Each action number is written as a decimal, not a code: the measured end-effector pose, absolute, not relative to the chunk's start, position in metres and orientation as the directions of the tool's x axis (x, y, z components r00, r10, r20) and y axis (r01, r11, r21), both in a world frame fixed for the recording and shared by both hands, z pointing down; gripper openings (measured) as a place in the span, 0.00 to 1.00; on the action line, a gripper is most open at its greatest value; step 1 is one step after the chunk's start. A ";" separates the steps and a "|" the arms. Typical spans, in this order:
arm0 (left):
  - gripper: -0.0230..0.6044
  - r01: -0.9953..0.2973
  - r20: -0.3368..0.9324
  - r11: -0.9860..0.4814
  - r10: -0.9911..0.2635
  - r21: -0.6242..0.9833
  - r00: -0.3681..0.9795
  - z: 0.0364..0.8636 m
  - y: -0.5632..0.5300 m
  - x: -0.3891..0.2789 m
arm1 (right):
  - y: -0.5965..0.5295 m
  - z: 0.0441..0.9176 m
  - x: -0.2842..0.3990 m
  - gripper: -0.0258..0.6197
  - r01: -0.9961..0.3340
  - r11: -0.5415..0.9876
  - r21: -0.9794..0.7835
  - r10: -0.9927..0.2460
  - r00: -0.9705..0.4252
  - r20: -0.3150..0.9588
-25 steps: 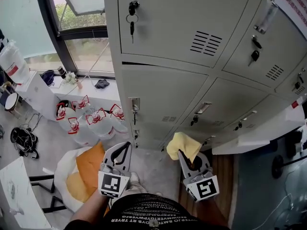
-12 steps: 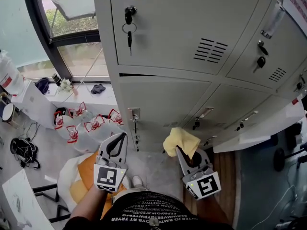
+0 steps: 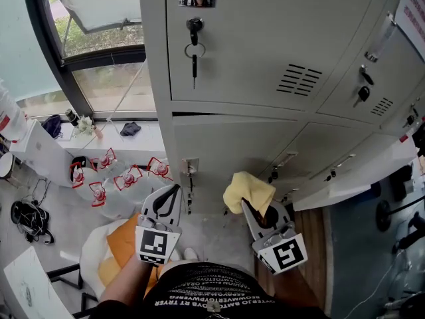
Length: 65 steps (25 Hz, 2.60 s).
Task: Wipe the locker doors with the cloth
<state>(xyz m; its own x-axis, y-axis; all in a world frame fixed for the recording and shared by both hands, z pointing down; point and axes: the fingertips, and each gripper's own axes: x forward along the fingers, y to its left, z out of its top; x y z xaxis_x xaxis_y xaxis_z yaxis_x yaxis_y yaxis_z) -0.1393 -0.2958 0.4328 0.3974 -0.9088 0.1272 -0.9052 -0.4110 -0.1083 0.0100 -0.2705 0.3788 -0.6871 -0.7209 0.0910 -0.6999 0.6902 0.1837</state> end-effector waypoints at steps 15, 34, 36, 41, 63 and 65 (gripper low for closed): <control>0.05 -0.883 0.138 -0.460 -0.885 -0.097 0.446 0.439 -0.323 -0.140 | -0.283 0.344 -0.037 0.10 -0.652 0.731 0.202 -0.675 -0.734 0.073; 0.05 -0.937 0.153 -0.331 -0.937 -0.113 0.313 0.446 -0.354 -0.148 | -0.312 0.314 -0.075 0.10 -0.477 0.831 0.288 -0.507 -0.861 0.037; 0.05 -0.938 0.151 -0.327 -0.939 -0.116 0.309 0.446 -0.355 -0.148 | -0.315 0.313 -0.080 0.10 -0.463 0.834 0.299 -0.495 -0.868 0.039; 0.05 -0.943 0.162 -0.314 -0.942 -0.107 0.295 0.446 -0.355 -0.147 | -0.320 0.305 -0.094 0.10 -0.439 0.844 0.308 -0.466 -0.885 0.016; 0.05 -0.935 0.212 -0.348 -0.921 -0.067 0.328 0.468 -0.325 -0.143 | -0.347 0.288 -0.081 0.10 -0.495 0.788 0.366 -0.529 -0.849 -0.009; 0.05 -0.932 0.217 -0.358 -0.916 -0.067 0.336 0.470 -0.322 -0.141 | -0.350 0.287 -0.071 0.10 -0.521 0.776 0.354 -0.549 -0.835 -0.025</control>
<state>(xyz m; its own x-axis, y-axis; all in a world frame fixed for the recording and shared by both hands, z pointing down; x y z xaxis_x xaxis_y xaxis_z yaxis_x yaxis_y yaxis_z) -0.1406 -0.3225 0.4704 0.3361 -0.9164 0.2175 -0.9315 -0.3575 -0.0666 -0.0714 -0.3501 0.2869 -0.8352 -0.5493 -0.0251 -0.5213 0.7765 0.3540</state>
